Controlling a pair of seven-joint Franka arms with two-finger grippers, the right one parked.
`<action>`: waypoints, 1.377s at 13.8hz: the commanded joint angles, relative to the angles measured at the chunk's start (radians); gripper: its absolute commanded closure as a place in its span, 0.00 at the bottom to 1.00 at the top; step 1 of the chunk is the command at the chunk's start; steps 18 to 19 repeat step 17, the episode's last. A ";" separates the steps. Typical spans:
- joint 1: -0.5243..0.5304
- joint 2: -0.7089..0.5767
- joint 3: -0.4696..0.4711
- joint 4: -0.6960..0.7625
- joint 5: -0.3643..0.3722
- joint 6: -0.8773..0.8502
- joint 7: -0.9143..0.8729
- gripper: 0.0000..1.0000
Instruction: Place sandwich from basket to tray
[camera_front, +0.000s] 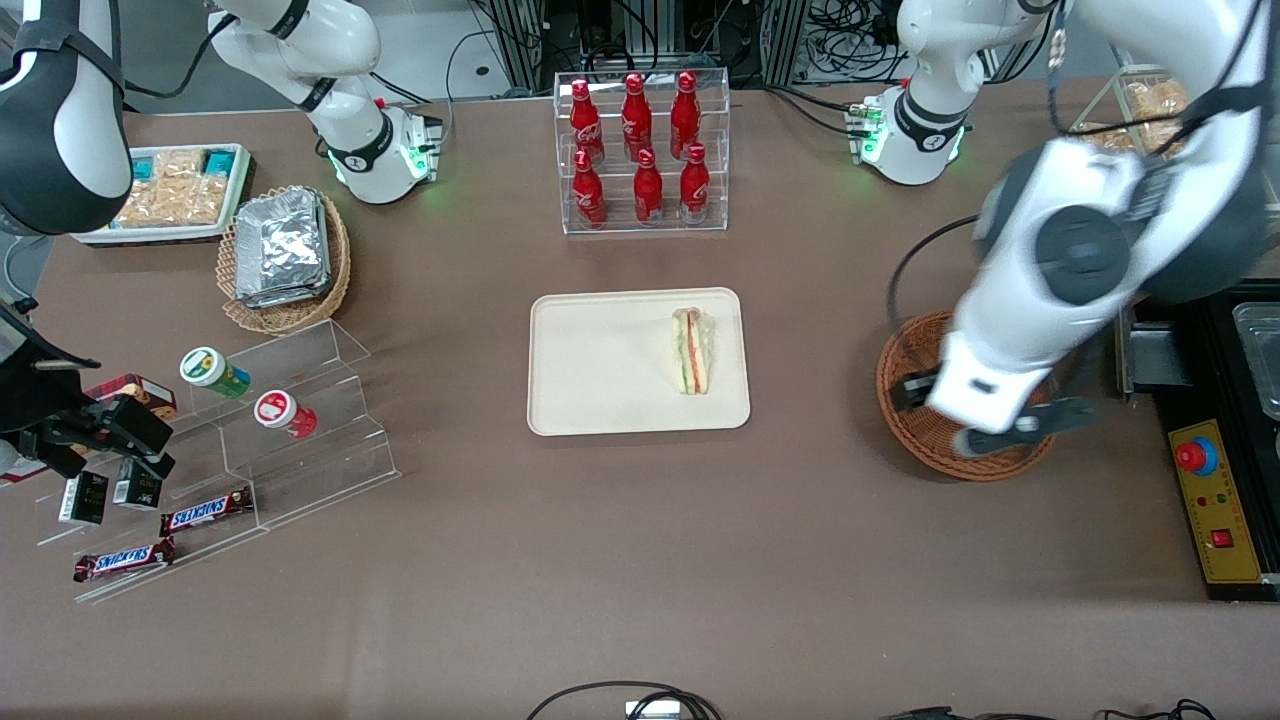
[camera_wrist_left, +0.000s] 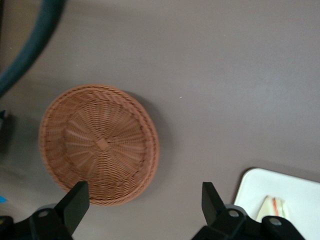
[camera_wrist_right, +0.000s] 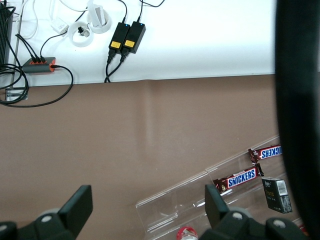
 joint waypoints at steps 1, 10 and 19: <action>-0.014 -0.123 0.143 -0.035 -0.101 -0.074 0.236 0.01; -0.037 -0.305 0.321 -0.068 -0.179 -0.220 0.705 0.01; -0.055 -0.342 0.320 -0.092 -0.184 -0.220 0.708 0.01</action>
